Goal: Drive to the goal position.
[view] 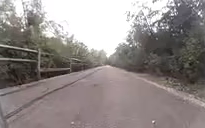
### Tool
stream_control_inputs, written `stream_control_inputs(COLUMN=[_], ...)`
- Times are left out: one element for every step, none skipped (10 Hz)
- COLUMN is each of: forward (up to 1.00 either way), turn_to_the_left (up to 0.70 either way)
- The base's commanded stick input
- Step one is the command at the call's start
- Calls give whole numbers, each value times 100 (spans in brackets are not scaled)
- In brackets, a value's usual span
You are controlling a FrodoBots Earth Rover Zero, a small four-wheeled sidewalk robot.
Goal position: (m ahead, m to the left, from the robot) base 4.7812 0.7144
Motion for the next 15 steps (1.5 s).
stream_control_inputs(forward=[70,70,70,70,70,70,70,70,70,70,70,70,70,70,70], turn_to_the_left=[0,0,0,0,0,0,0,0,0,0,0,0,0,0,0])
